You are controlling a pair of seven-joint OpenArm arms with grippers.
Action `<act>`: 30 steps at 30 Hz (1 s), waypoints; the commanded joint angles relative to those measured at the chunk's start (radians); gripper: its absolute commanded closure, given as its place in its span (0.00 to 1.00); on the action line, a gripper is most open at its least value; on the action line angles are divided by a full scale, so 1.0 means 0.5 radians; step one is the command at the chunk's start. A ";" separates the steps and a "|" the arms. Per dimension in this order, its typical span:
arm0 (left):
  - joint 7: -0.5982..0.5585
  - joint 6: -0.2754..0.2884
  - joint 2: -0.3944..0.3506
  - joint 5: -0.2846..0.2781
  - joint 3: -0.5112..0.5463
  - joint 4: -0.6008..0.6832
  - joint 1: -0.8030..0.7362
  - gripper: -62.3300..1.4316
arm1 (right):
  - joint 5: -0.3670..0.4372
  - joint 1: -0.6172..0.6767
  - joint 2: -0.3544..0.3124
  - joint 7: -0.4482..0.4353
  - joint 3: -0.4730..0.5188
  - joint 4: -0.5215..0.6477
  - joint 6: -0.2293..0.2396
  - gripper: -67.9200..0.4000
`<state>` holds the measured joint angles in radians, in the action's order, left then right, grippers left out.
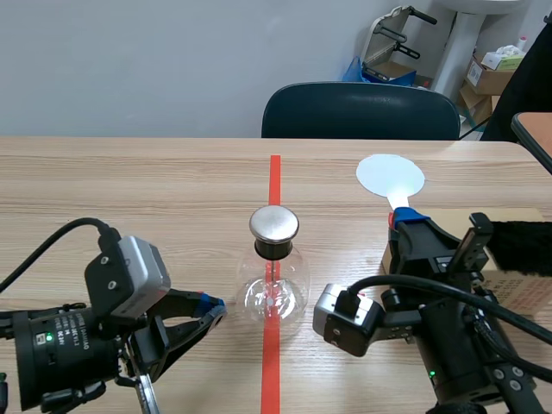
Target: Do the electroscope experiment
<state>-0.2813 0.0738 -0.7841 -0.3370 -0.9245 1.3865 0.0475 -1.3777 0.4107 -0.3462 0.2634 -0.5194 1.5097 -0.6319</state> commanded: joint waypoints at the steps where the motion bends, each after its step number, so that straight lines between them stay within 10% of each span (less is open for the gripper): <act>1: -0.029 -0.003 0.044 -0.019 -0.010 -0.024 0.026 0.95 | 0.009 -0.023 -0.017 0.008 0.005 0.013 -0.021 0.98; 30: -0.156 -0.054 0.388 -0.184 -0.082 -0.654 0.276 0.95 | 0.034 -0.023 -0.017 0.008 0.006 0.013 -0.008 0.98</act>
<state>-0.3458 0.0479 -0.6033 -0.4274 -0.9680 1.0382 0.1802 -1.3605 0.4107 -0.3462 0.2638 -0.5194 1.5097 -0.6277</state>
